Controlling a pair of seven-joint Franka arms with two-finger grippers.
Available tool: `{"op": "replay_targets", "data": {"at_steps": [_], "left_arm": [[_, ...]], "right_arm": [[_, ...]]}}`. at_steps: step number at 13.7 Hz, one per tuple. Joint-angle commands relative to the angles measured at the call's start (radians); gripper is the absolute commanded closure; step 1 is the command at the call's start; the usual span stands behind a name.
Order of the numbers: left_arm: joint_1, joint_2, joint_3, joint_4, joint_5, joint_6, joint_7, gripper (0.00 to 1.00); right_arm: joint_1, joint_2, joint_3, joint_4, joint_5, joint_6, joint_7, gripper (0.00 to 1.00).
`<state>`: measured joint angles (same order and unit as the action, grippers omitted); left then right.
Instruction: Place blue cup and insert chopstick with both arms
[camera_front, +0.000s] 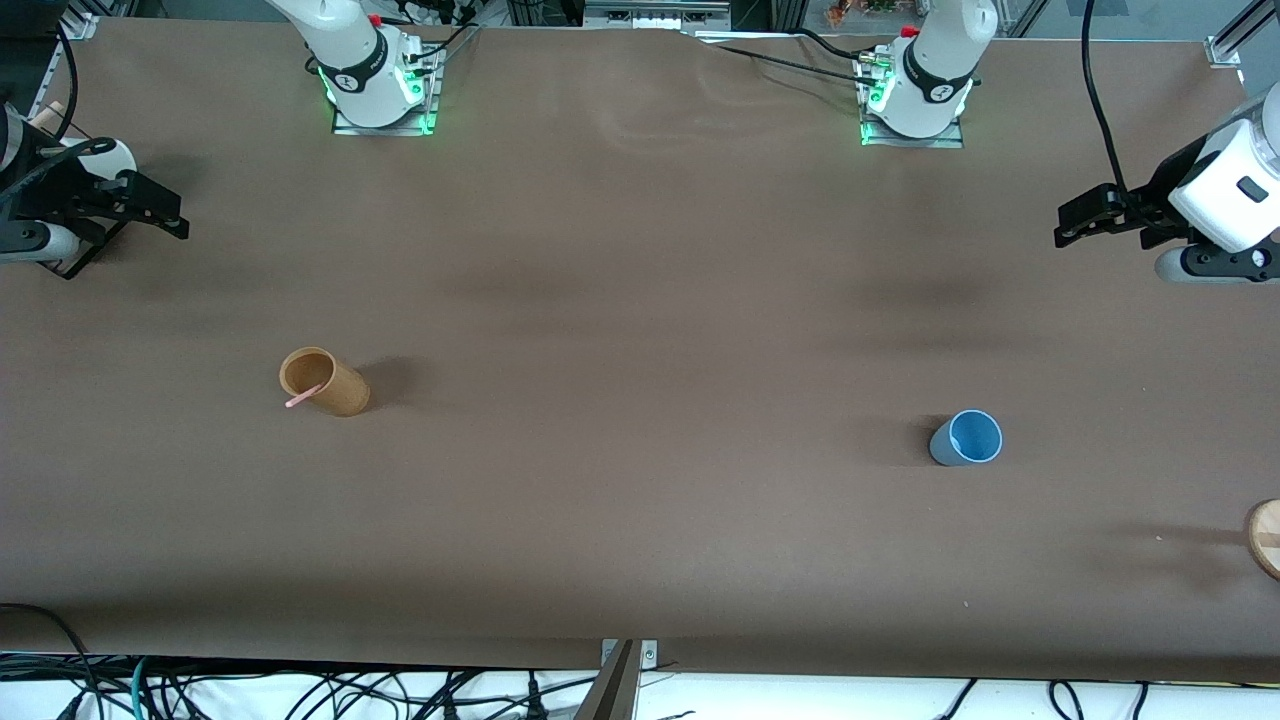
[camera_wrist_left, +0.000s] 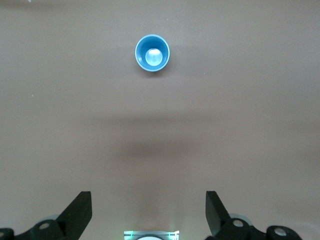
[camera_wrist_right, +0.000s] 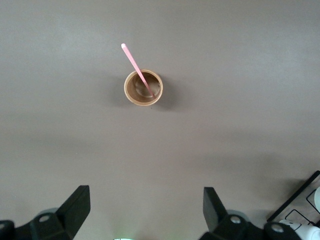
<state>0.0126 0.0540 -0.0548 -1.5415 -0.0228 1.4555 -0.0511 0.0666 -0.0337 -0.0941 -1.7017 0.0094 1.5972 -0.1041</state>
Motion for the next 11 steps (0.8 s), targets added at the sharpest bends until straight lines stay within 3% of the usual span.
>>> {"op": "replay_targets", "data": {"at_steps": [1,11], "left_arm": [[-0.003,0.000,0.001,-0.002,-0.019,0.022,0.005,0.00],[-0.005,0.001,0.001,-0.003,-0.020,0.022,0.005,0.00]], "right_arm": [[-0.014,-0.002,0.010,0.005,-0.003,-0.003,0.015,0.00],[-0.014,0.000,0.008,0.005,-0.008,-0.003,-0.003,0.00]]}}
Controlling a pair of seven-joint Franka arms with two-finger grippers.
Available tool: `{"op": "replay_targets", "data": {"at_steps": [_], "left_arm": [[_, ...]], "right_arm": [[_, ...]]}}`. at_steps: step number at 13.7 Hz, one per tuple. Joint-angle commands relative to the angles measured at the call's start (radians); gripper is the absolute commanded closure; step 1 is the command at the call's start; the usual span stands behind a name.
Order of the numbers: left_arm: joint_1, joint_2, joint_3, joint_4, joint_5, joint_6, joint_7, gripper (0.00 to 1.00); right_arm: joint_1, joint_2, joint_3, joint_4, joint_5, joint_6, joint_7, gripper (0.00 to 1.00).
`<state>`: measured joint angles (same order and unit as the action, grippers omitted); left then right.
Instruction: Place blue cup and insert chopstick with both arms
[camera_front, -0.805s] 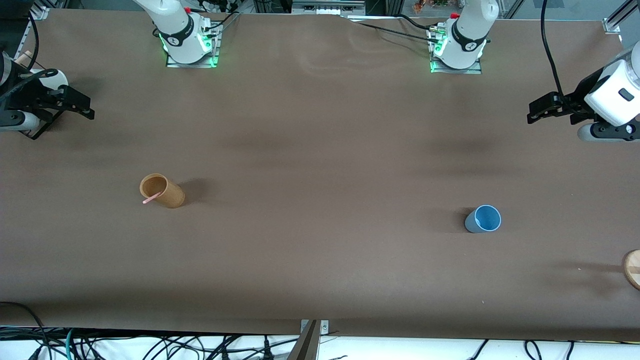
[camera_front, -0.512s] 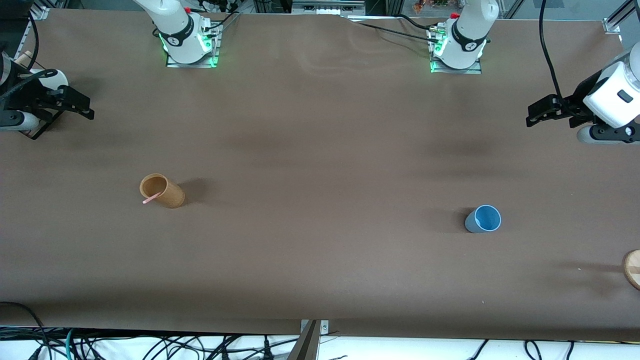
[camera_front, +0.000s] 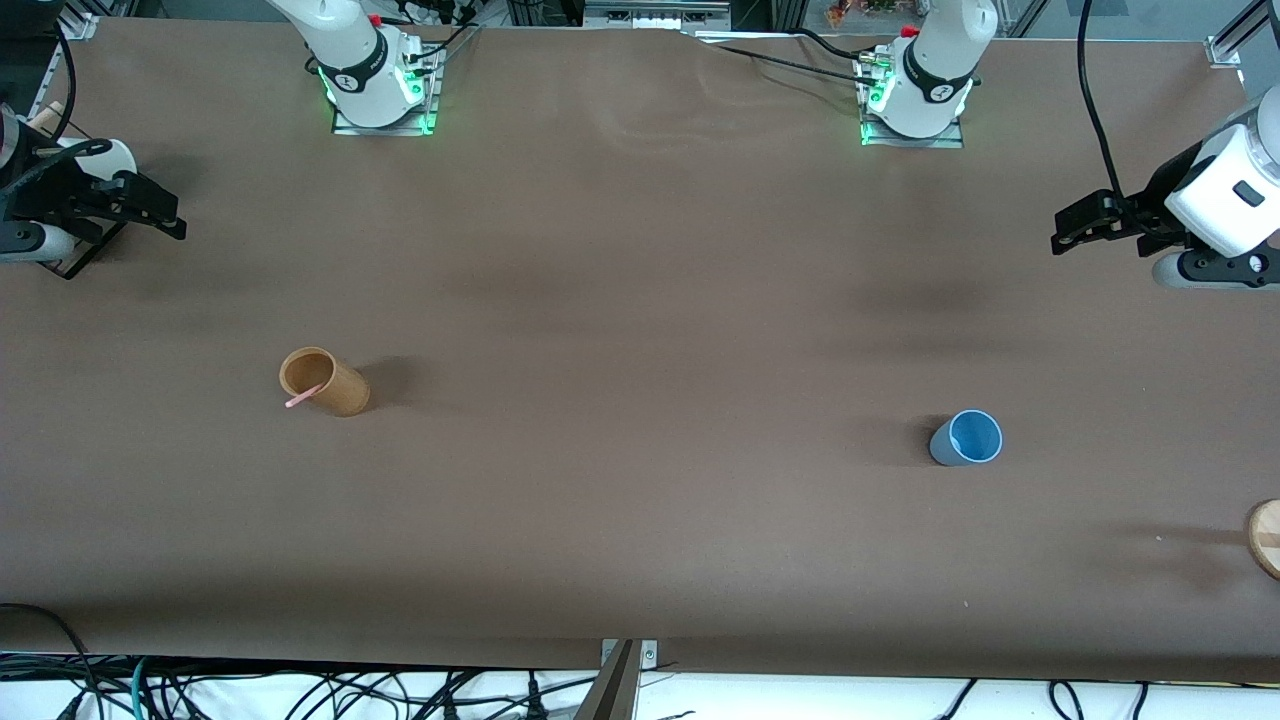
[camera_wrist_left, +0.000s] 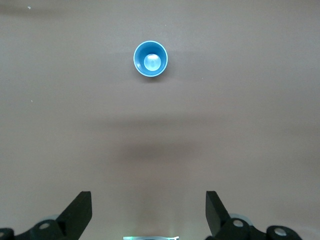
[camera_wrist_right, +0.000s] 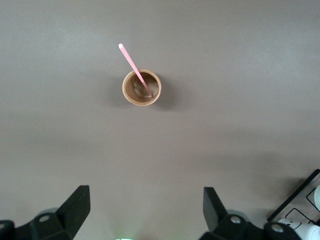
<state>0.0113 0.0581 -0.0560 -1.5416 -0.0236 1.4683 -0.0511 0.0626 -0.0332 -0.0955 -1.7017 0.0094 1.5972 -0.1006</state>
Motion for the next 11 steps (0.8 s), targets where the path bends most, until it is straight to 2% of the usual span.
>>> {"op": "replay_targets", "data": {"at_steps": [1,11], "left_arm": [[-0.004,-0.003,0.002,-0.003,-0.019,0.009,0.005,0.00],[-0.004,0.002,0.002,-0.002,-0.019,0.009,0.005,0.00]], "right_arm": [[-0.010,-0.001,0.010,0.005,-0.005,-0.003,-0.005,0.00],[-0.006,0.013,0.016,0.013,-0.005,-0.003,-0.007,0.00]]}}
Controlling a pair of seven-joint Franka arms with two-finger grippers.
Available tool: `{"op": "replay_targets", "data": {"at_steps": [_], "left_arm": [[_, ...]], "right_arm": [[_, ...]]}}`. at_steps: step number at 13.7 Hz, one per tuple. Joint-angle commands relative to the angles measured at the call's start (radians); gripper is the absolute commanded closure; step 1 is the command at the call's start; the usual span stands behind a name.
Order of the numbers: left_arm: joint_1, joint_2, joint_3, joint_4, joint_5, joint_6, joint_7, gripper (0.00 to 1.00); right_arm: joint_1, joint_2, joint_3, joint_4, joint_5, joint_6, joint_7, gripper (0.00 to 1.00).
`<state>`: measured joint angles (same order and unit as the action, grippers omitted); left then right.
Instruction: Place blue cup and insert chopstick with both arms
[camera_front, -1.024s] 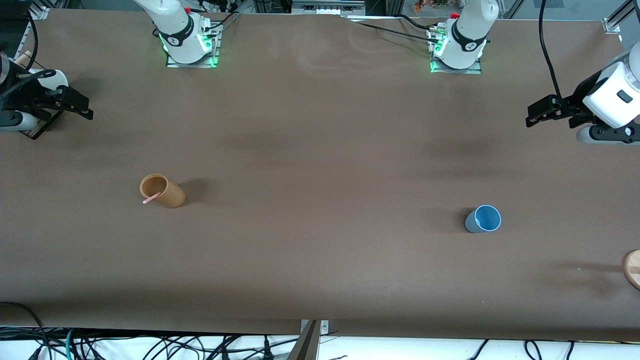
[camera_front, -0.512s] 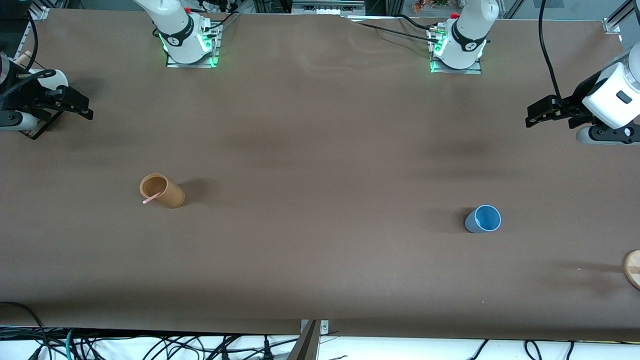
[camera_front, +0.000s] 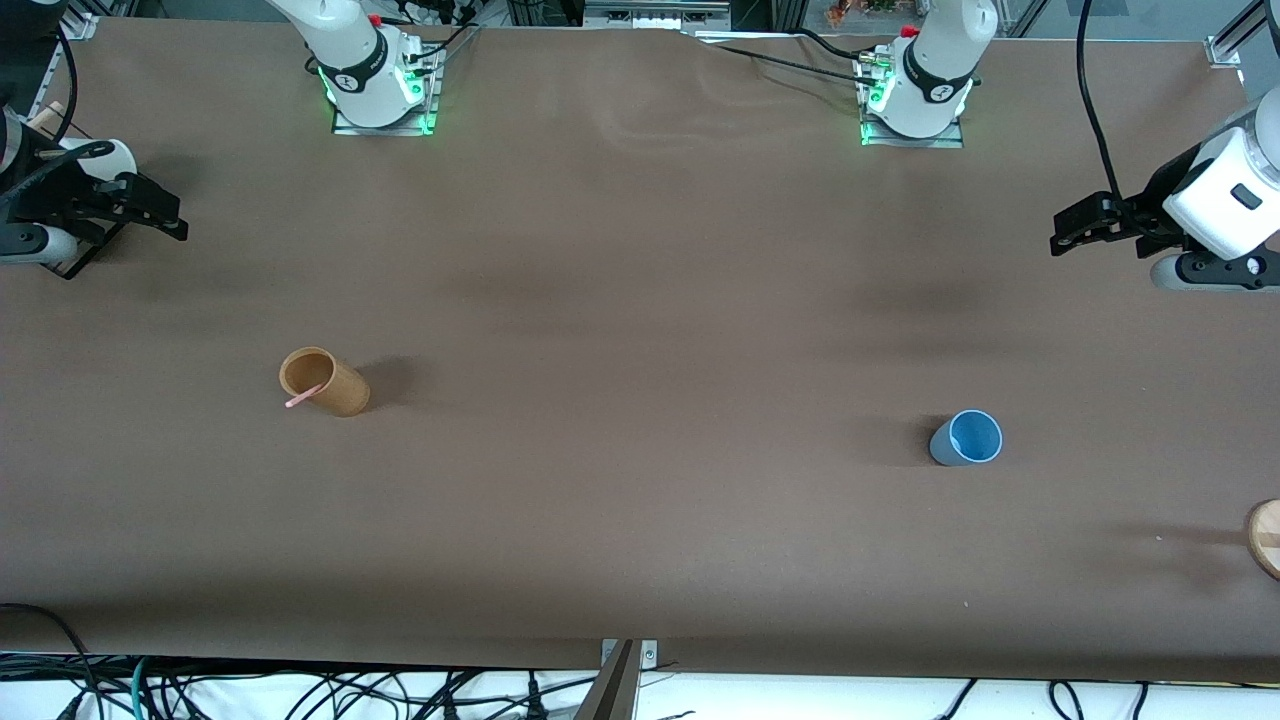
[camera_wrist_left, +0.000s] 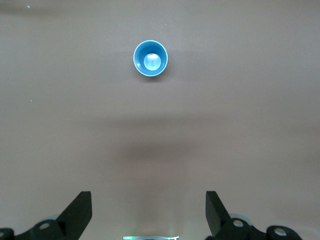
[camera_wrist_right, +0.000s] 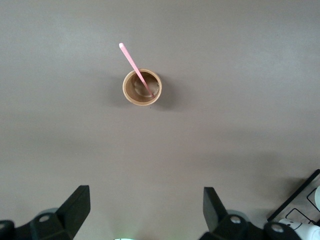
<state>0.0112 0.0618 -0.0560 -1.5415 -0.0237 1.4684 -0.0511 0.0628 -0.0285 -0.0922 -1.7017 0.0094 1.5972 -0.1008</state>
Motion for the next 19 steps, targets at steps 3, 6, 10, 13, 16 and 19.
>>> {"op": "replay_targets", "data": {"at_steps": [3,6,10,13,16,19], "left_arm": [[-0.004,-0.002,0.002,-0.002,-0.019,0.009,0.005,0.00],[0.006,0.010,0.004,0.006,-0.018,0.009,0.005,0.00],[0.007,0.073,0.004,0.033,-0.024,0.012,0.005,0.00],[0.007,0.127,0.004,0.061,-0.024,0.024,0.005,0.00],[0.009,0.183,0.007,0.060,-0.009,0.101,0.004,0.00],[0.016,0.286,0.008,0.060,-0.004,0.134,0.007,0.00]], "right_arm": [[-0.006,0.016,0.012,0.013,-0.003,-0.003,-0.007,0.00],[-0.008,0.016,0.012,0.013,-0.003,-0.003,-0.005,0.00],[-0.009,0.018,0.011,0.013,-0.003,-0.003,-0.007,0.00],[-0.009,0.019,0.011,0.013,-0.003,-0.003,-0.005,0.00],[-0.006,0.019,0.012,0.013,-0.006,-0.003,0.001,0.00],[-0.006,0.029,0.012,0.013,-0.006,0.009,0.006,0.00]]}}
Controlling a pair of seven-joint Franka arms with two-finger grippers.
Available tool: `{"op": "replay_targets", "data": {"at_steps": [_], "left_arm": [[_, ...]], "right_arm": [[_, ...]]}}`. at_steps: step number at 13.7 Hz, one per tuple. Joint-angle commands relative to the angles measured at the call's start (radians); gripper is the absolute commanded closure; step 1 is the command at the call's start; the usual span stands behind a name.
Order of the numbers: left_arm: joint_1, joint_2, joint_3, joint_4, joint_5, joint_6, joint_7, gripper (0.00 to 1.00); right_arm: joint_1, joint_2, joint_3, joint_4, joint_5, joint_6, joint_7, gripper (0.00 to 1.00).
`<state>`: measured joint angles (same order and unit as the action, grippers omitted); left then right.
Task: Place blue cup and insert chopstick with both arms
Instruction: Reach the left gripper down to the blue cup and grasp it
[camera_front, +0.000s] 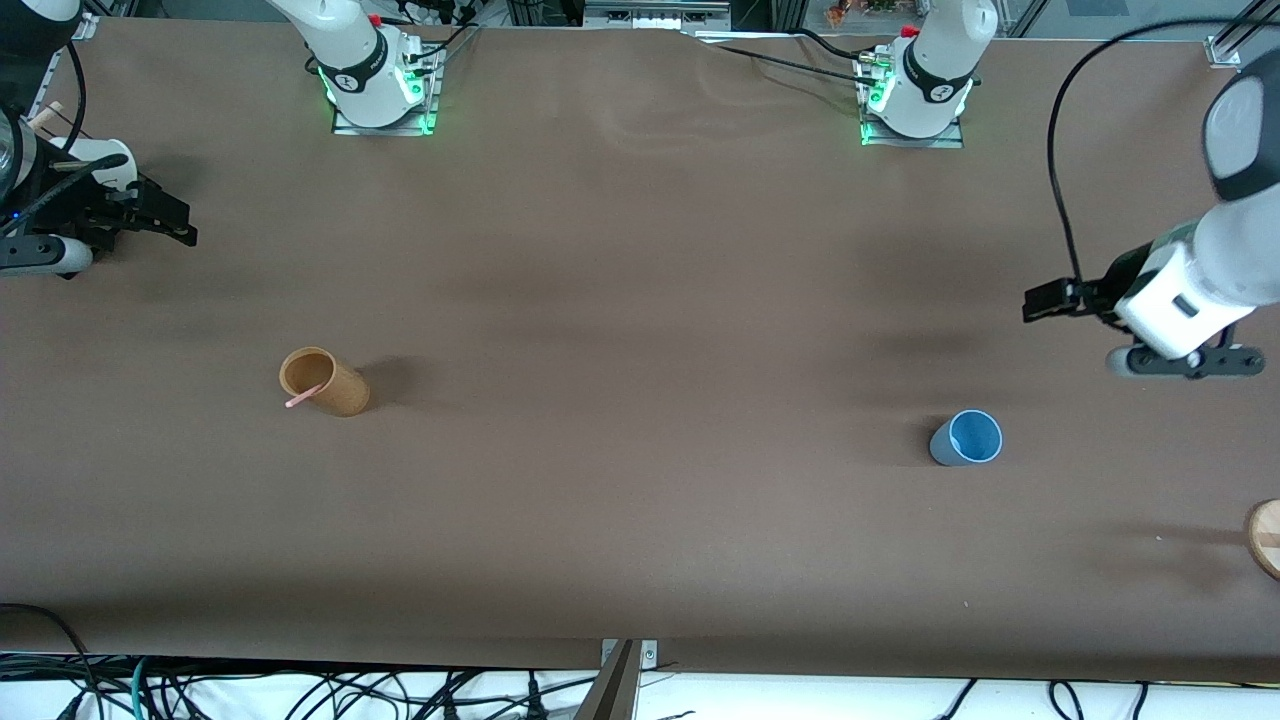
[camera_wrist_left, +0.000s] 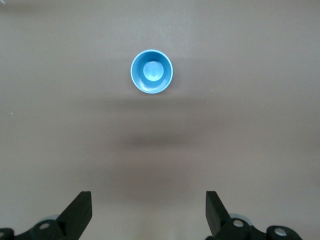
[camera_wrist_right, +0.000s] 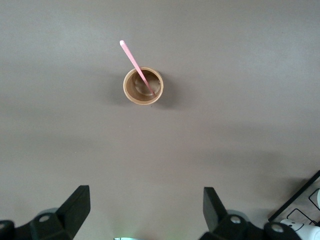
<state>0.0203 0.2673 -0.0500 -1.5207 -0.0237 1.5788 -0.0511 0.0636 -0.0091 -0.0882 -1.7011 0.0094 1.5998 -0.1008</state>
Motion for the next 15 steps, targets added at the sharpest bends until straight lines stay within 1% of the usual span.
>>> {"op": "replay_targets", "data": {"at_steps": [1,2,6,11,15], "left_arm": [[0.006,0.110,0.002,0.039,0.016,0.079,0.017,0.00],[0.006,0.136,0.002,0.031,0.034,0.119,0.036,0.00],[0.023,0.216,0.007,0.008,0.033,0.271,0.135,0.00],[0.067,0.312,0.007,0.008,0.034,0.410,0.201,0.00],[0.076,0.381,0.007,0.008,0.034,0.536,0.237,0.00]], "right_arm": [[-0.007,0.018,0.008,0.012,-0.006,0.009,0.006,0.00],[-0.007,0.021,0.008,0.014,-0.005,0.009,0.006,0.00],[-0.005,0.021,0.008,0.014,-0.008,0.005,0.004,0.00],[-0.008,0.021,0.008,0.012,-0.009,0.000,0.006,0.00],[-0.010,0.024,0.008,0.012,-0.011,0.006,0.006,0.00]]}}
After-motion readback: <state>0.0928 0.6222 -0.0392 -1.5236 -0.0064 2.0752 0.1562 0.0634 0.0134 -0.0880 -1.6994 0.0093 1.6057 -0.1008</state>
